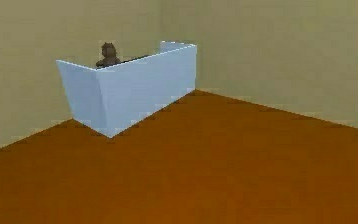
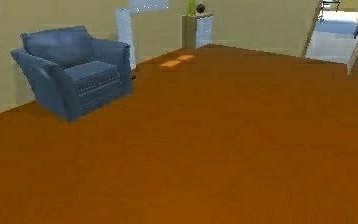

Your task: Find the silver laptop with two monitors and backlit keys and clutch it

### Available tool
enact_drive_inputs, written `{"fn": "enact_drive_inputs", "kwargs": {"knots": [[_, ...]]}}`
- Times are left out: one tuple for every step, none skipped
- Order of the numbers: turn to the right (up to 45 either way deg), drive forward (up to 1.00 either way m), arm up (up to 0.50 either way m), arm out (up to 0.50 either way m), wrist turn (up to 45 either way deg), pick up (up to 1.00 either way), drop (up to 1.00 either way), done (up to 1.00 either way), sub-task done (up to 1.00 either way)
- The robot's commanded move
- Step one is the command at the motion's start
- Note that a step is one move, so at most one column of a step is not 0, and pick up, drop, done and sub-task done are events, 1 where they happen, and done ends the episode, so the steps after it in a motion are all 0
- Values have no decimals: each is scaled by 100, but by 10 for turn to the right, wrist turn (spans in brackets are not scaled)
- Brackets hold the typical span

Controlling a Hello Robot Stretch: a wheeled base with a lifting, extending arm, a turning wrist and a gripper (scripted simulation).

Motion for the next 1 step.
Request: {"fn": "enact_drive_inputs", "kwargs": {"knots": [[0,5,0,0,0,0,0,0,0]]}}
